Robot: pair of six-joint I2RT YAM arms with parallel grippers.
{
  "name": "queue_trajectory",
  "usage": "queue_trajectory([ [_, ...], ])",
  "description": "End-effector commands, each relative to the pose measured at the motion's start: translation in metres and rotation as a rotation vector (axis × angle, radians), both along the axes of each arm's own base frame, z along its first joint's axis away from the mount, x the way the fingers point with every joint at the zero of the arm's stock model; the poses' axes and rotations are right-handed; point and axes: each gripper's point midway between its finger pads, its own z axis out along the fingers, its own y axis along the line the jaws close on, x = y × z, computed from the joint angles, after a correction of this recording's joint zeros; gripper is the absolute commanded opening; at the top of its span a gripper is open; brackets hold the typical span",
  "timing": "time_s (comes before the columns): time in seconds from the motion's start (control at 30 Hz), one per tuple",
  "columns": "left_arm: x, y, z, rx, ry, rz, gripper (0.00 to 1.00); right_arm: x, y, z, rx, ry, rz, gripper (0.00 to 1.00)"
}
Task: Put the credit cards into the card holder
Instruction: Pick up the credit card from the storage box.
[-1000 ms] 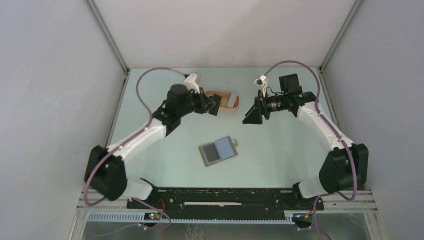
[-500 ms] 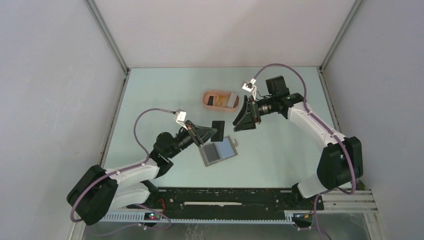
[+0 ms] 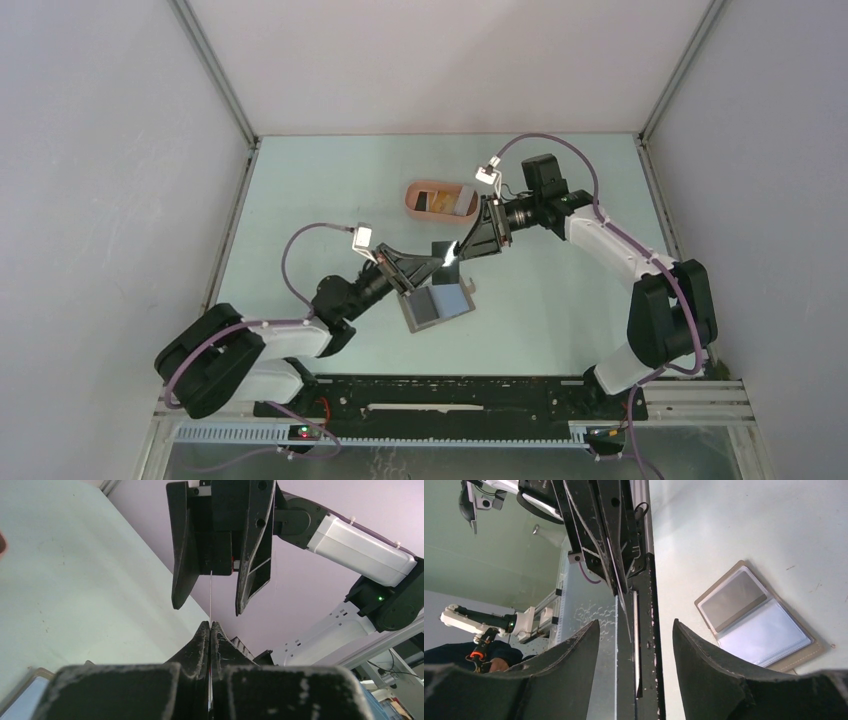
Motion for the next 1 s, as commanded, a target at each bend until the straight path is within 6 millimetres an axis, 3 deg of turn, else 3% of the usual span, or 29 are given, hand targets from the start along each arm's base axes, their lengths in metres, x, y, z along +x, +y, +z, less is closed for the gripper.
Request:
queue_trajectory([
  [0.0, -0.003, -0.006, 0.021, -0.066, -0.039, -0.016, 0.0, 0.0, 0.004, 0.017, 0.038, -0.008, 0.005, 0.63],
  [0.37, -0.002, -0.012, 0.015, -0.06, -0.017, -0.021, 0.01, -0.004, 0.006, 0.021, 0.067, 0.027, 0.037, 0.27],
  [0.5, -0.002, -0.013, 0.013, -0.057, -0.007, -0.024, 0.06, -0.007, 0.008, 0.021, 0.077, 0.037, 0.061, 0.02],
  [0.6, -0.002, -0.01, 0.007, -0.048, 0.004, -0.009, 0.17, -0.008, 0.007, 0.02, 0.079, 0.022, 0.065, 0.0],
  [0.7, 0.0, 0.001, -0.002, -0.018, 0.014, 0.043, 0.35, -0.005, 0.005, 0.016, 0.058, -0.018, 0.038, 0.0],
  [0.83, 0.004, 0.023, -0.033, 0.124, 0.047, 0.148, 0.52, 0.008, 0.0, -0.003, -0.035, -0.105, -0.042, 0.0],
  [0.97, 0.008, 0.049, -0.073, 0.401, 0.094, 0.252, 0.56, 0.016, 0.0, -0.024, -0.113, -0.087, -0.073, 0.0],
])
